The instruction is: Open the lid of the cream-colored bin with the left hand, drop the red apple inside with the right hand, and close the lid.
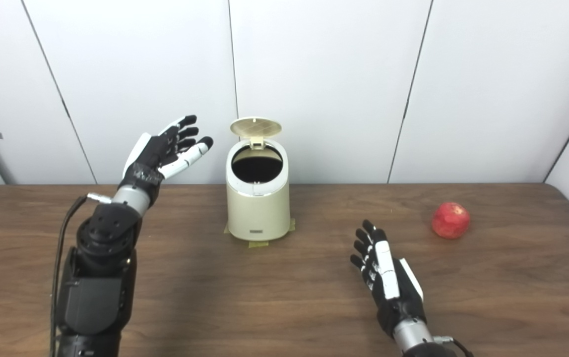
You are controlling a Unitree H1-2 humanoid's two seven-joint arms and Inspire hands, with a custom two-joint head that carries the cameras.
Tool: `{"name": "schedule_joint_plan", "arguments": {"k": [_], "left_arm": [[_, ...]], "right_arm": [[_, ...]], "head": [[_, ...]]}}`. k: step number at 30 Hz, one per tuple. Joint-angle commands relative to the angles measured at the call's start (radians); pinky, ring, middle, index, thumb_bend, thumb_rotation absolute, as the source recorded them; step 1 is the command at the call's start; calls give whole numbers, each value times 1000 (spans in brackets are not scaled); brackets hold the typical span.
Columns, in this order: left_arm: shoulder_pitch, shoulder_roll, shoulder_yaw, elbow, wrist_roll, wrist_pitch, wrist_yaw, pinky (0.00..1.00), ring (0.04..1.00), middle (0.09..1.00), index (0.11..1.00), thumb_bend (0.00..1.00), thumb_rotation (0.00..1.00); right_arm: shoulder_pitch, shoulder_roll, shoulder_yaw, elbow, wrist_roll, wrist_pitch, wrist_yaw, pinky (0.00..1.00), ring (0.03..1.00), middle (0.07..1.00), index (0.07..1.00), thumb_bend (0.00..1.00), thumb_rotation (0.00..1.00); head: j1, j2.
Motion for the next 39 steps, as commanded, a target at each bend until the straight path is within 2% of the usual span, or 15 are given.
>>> {"name": "schedule_joint_plan", "arguments": {"k": [1, 3, 6, 7, 11, 13, 15, 19, 21, 24, 27, 29, 35, 36, 39], "left_arm": [[-23, -3, 1, -71, -58, -19, 24, 954, 939, 958, 978, 454, 816], [23, -4, -3, -97, -85, -35, 45, 955, 942, 964, 985, 453, 878], [95, -7, -4, -119, -132, -69, 69, 987, 963, 979, 999, 448, 975], [116, -8, -3, -126, -151, -76, 75, 995, 971, 982, 998, 479, 988], [180, -22, 0, -138, -217, -92, 99, 989, 978, 986, 1000, 558, 999], [209, -33, -4, -142, -239, -92, 116, 976, 973, 981, 995, 582, 1000], [234, -34, -16, -145, -247, -99, 128, 982, 973, 979, 995, 583, 1000], [268, -23, -36, -136, -253, -124, 144, 995, 973, 972, 991, 580, 1000], [274, -14, -40, -130, -260, -134, 145, 998, 974, 973, 992, 592, 1000], [282, -4, -38, -112, -270, -160, 151, 995, 975, 972, 993, 612, 1000], [284, 13, -37, -96, -283, -182, 147, 999, 977, 973, 999, 637, 1000], [282, 24, -37, -96, -290, -178, 147, 1000, 978, 974, 1000, 630, 1000], [283, 56, -31, -87, -318, -193, 137, 1000, 967, 970, 1000, 592, 1000], [283, 62, -31, -86, -323, -192, 137, 1000, 968, 971, 1000, 585, 1000], [284, 72, -23, -90, -341, -179, 142, 1000, 974, 977, 1000, 572, 1000]], "right_arm": [[-25, 9, -4, -26, -31, -130, -21, 830, 888, 900, 908, 633, 912], [-22, 11, -7, -28, -48, -173, -33, 827, 883, 894, 899, 627, 889], [-17, 3, -13, -39, -52, -197, -36, 832, 888, 904, 889, 588, 820], [-18, -1, -17, -41, -51, -197, -35, 845, 893, 909, 891, 581, 797], [-29, -32, -39, -20, -42, -229, -28, 841, 892, 914, 889, 579, 678], [-38, -49, -59, 5, -46, -252, -39, 823, 882, 904, 878, 584, 537], [-46, -67, -75, 21, -60, -264, -48, 788, 865, 888, 862, 652, 447], [-60, -112, -98, 49, -101, -305, -63, 738, 843, 885, 848, 757, 377], [-66, -124, -104, 31, -117, -298, -71, 717, 824, 862, 829, 726, 306], [-76, -153, -113, -8, -149, -247, -77, 733, 830, 859, 831, 722, 246], [-91, -173, -137, -40, -174, -140, -92, 738, 817, 851, 826, 776, 232], [-102, -195, -137, -50, -232, -88, -103, 749, 807, 840, 828, 795, 246], [-143, -273, -128, -16, -344, -47, -113, 727, 818, 854, 844, 796, 230], [-150, -283, -127, -16, -358, -36, -110, 763, 831, 855, 846, 793, 231], [-175, -311, -112, -53, -419, 38, -97, 783, 869, 881, 864, 784, 176]], "head": [[-2, 2], [-12, 6], [-31, 6], [-31, 6], [-61, 4], [-73, 5], [-90, 8], [-136, 10], [-150, 10], [-188, 10], [-226, 11], [-266, 14], [-326, 19], [-326, 19], [-346, 25]]}}
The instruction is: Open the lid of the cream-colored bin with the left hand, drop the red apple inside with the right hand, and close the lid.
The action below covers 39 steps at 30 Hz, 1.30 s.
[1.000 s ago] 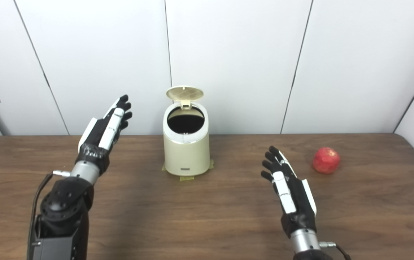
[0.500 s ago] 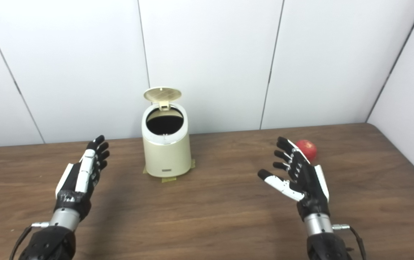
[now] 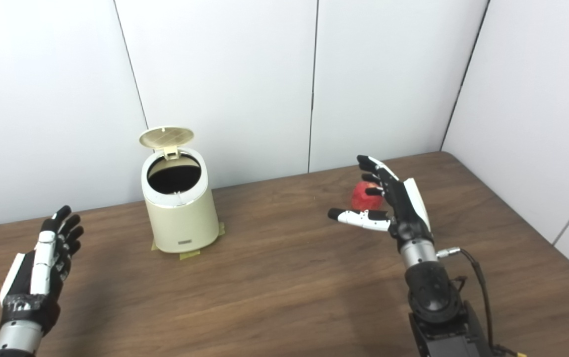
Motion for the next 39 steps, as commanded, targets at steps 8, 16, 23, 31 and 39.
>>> {"name": "schedule_joint_plan", "arguments": {"k": [8, 16, 23, 31, 39], "left_arm": [[-20, 49, -8, -23, -44, -7, -18, 1000, 974, 991, 1000, 568, 1000], [-24, 56, -16, -60, -77, 31, -19, 1000, 978, 994, 1000, 563, 1000], [-28, 63, -23, -83, -87, 56, -15, 1000, 997, 990, 1000, 569, 1000], [-24, 70, -25, -118, -81, 97, -9, 1000, 979, 984, 1000, 561, 1000], [-24, 73, -26, -135, -79, 106, -3, 1000, 972, 980, 994, 528, 1000]], "right_arm": [[-138, -111, 22, 46, -81, 119, 50, 791, 919, 934, 887, 825, 169], [-230, -159, 44, 219, -103, 101, 37, 826, 912, 914, 889, 857, 179], [-300, -227, 113, 351, -144, 97, 66, 815, 897, 902, 888, 890, 147], [-372, -304, 264, 463, -234, 120, 166, 770, 907, 909, 884, 885, 160], [-434, -321, 332, 566, -241, 113, 237, 761, 875, 895, 852, 916, 167]], "head": [[-55, 4], [-62, 11], [-51, 19], [-41, 26], [-36, 34]]}}
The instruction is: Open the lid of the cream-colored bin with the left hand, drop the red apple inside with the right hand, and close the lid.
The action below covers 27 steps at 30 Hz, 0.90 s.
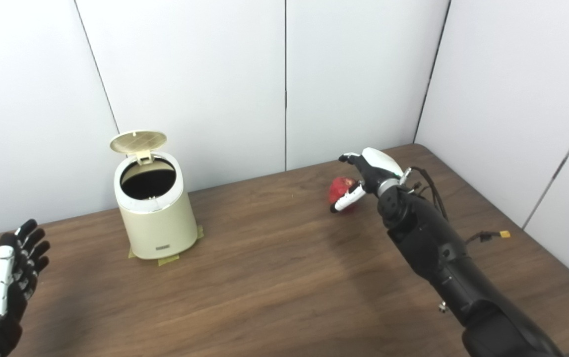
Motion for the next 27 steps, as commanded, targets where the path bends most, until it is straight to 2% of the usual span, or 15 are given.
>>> {"name": "schedule_joint_plan", "arguments": {"k": [1, 6, 8, 12, 19, 23, 24, 25, 27], "left_arm": [[-39, 5, -1, -43, -7, -10, 6, 1000, 971, 980, 995, 524, 1000], [-37, -3, -4, -63, 0, 0, 17, 1000, 957, 972, 984, 489, 1000], [-29, 1, -13, -64, 18, -19, 19, 998, 949, 962, 973, 480, 1000], [-26, -1, -18, -68, 29, -35, 23, 998, 942, 954, 967, 481, 1000], [-27, -17, -6, -70, 24, -46, 38, 985, 932, 943, 954, 446, 1000], [-27, -17, -10, -65, 31, -69, 44, 981, 931, 940, 953, 444, 1000], [-27, -17, -10, -65, 31, -70, 46, 981, 931, 940, 953, 436, 1000], [-26, -18, -10, -63, 29, -74, 48, 983, 932, 942, 954, 432, 1000], [-23, -21, -7, -61, 27, -78, 54, 972, 924, 938, 951, 422, 1000]], "right_arm": [[-74, -38, 12, 11, -10, -12, 31, 759, 876, 900, 858, 911, 173], [-87, -39, 23, 41, 10, -28, 77, 718, 843, 898, 872, 919, 155], [-89, -37, 29, 45, 6, -24, 88, 717, 846, 900, 874, 913, 158], [-90, -30, 29, 53, 2, -14, 85, 719, 854, 910, 875, 891, 155], [-85, -40, 43, 47, -16, -29, 85, 687, 809, 864, 834, 860, 120], [-75, -38, 32, 48, -28, -60, 36, 662, 724, 763, 737, 808, 42], [-70, -33, 23, 49, -33, -74, 2, 615, 647, 686, 593, 636, 89], [-65, -28, 16, 51, -39, -85, -33, 576, 598, 604, 534, 582, 45], [-61, -22, 12, 53, -55, -88, -77, 521, 496, 547, 481, 534, 11]], "head": [[-1, 1], [3, 8], [4, 9], [4, 10], [3, 14], [3, 17], [4, 16], [4, 18], [5, 17]]}}
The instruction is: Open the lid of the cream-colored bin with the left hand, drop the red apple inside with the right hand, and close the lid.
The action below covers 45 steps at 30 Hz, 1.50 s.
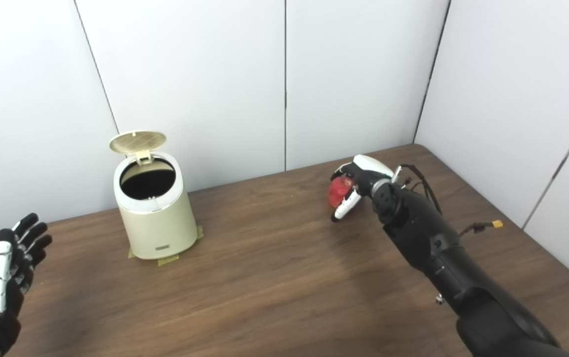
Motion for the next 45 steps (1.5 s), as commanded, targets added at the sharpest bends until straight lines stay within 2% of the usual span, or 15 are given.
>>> {"name": "schedule_joint_plan", "arguments": {"k": [1, 3, 6, 10, 13, 17, 20, 22, 26, 30, 32, 38, 40, 42, 45], "left_arm": [[-26, -2, 4, -28, 3, -41, 12, 968, 916, 932, 946, 425, 1000], [-24, 0, 3, -27, 4, -45, 13, 965, 911, 928, 943, 447, 1000], [-22, -1, 4, -27, 3, -45, 14, 953, 907, 920, 934, 457, 1000], [-20, 0, 4, -30, -2, -42, 11, 946, 908, 920, 932, 454, 1000], [-19, -1, 4, -38, 0, -31, 14, 941, 906, 920, 930, 455, 1000], [-22, -4, 7, -42, -4, -19, 18, 943, 907, 920, 922, 444, 1000], [-20, -5, 5, -50, -3, -5, 18, 954, 915, 923, 928, 446, 1000], [-18, 1, -3, -47, 8, -11, 16, 971, 927, 931, 936, 429, 1000], [-14, 3, -9, -28, 22, -33, 19, 970, 922, 926, 927, 435, 1000], [-9, 0, -19, 3, 37, -56, 17, 935, 901, 909, 902, 467, 1000], [-6, -6, -23, 10, 42, -58, 19, 919, 894, 898, 893, 508, 1000], [-1, -12, -31, 24, 51, -64, 18, 905, 885, 888, 881, 549, 1000], [1, -9, -36, 27, 60, -62, 18, 899, 889, 892, 884, 563, 1000], [3, -5, -42, 29, 68, -58, 17, 902, 893, 896, 892, 589, 1000], [7, 2, -55, 23, 85, -49, 10, 903, 885, 896, 903, 609, 1000]], "right_arm": [[-39, -21, -17, -19, -34, -26, -68, 505, 476, 536, 470, 524, 4], [-39, -24, -5, -21, -52, -21, -77, 506, 469, 534, 464, 518, 1], [-38, -34, 14, -28, -78, -20, -65, 446, 430, 504, 483, 520, 0], [-43, -41, 43, -21, -121, -16, -60, 463, 437, 513, 476, 519, 0], [-39, -43, 56, -36, -150, -52, -91, 447, 419, 525, 478, 517, 0], [-29, -33, 60, -121, -193, -56, -106, 440, 399, 523, 497, 515, 0], [-20, -21, 51, -182, -203, -90, -130, 453, 402, 526, 492, 515, 0], [-12, -7, 39, -245, -203, -103, -142, 474, 410, 526, 485, 516, 0], [4, 20, 22, -349, -199, -123, -152, 439, 397, 519, 506, 514, 0], [24, 79, -5, -420, -166, -197, -198, 482, 395, 509, 518, 515, 0], [31, 110, -6, -448, -177, -215, -215, 441, 392, 508, 521, 514, 0], [20, 226, 9, -570, -204, -163, -157, 409, 384, 495, 520, 507, 0], [14, 266, 14, -578, -208, -179, -168, 418, 390, 499, 516, 502, 0], [5, 299, 22, -564, -209, -216, -190, 362, 384, 500, 517, 498, 0], [-5, 342, 28, -551, -204, -227, -191, 324, 389, 506, 519, 495, 0]], "head": [[0, 1], [1, 0], [5, 0], [11, -1], [13, 0], [33, 2], [56, 4], [95, 9], [151, 15], [219, 15], [243, 15], [298, 7], [325, 2], [341, -1], [365, -4]]}}
